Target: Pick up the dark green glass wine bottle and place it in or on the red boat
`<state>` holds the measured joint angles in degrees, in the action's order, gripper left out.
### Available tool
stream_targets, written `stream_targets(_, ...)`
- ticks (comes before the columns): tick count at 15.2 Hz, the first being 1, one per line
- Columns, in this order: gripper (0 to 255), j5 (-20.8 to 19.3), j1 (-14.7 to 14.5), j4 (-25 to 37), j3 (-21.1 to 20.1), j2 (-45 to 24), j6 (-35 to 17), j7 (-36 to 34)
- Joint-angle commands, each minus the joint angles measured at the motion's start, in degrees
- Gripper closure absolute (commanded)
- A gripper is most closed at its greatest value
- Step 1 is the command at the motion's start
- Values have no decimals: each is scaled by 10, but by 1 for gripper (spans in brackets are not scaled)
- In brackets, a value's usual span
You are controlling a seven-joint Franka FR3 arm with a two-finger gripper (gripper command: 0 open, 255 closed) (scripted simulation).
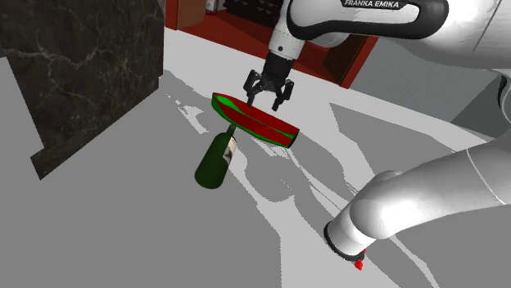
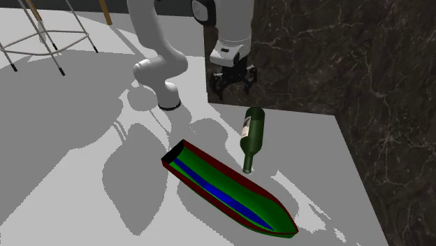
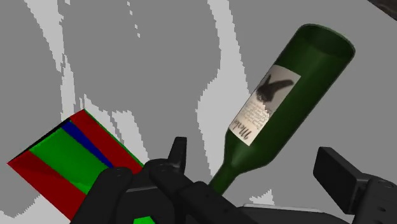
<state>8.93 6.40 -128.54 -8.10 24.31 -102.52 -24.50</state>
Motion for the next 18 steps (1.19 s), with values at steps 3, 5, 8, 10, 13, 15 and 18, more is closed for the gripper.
stream_targets(3, 0, -9, 15, 24, -25, -87, -43, -90)
stream_targets(5, 0, -17, 21, 41, -32, -132, -60, -133)
stream_targets(8, 0, -30, 28, 70, -38, -199, -81, -197)
stream_targets(10, 0, -40, 31, 92, -38, -244, -93, -238)
stream_targets(13, 0, -53, 34, 127, -33, -310, -106, -296)
stream_targets(15, 0, -60, 34, 150, -27, -350, -112, -329)
stream_targets(18, 0, -60, 32, 133, -27, -356, -134, -330)
